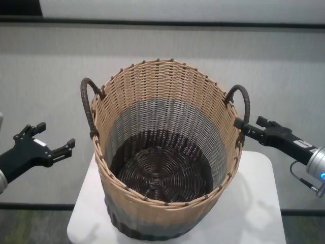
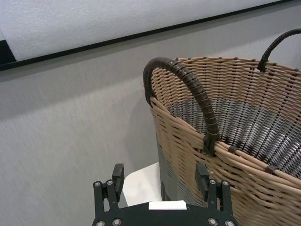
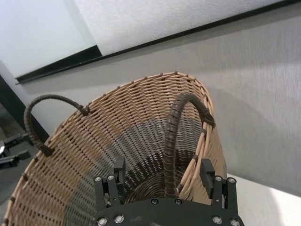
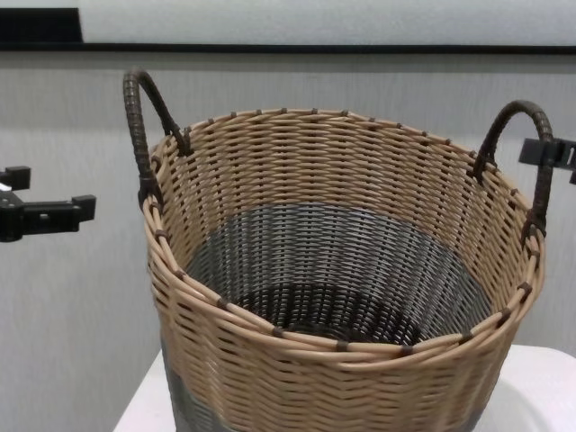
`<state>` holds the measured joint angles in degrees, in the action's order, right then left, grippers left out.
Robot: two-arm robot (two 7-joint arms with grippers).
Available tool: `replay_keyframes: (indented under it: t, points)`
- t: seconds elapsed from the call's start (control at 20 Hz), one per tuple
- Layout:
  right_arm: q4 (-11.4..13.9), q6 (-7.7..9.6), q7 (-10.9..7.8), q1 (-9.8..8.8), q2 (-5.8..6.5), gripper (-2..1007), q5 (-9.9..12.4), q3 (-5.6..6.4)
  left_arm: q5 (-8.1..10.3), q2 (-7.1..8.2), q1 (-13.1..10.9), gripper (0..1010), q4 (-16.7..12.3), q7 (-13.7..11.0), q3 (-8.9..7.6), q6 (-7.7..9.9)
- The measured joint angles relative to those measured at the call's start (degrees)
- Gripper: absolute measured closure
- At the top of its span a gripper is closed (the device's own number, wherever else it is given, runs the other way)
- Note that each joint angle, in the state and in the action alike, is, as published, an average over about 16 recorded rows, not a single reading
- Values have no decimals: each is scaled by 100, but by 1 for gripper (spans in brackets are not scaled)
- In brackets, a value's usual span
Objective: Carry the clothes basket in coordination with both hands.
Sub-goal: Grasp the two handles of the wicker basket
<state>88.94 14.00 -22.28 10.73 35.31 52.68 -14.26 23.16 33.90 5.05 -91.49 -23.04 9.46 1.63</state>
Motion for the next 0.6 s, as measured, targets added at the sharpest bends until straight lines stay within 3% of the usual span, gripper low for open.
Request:
replay_keyframes:
  t: [0.6]
  points:
    - [-76, -394, -84, 50, 95, 3, -63, -200, 109, 17, 17, 7, -151, -164, -14, 291]
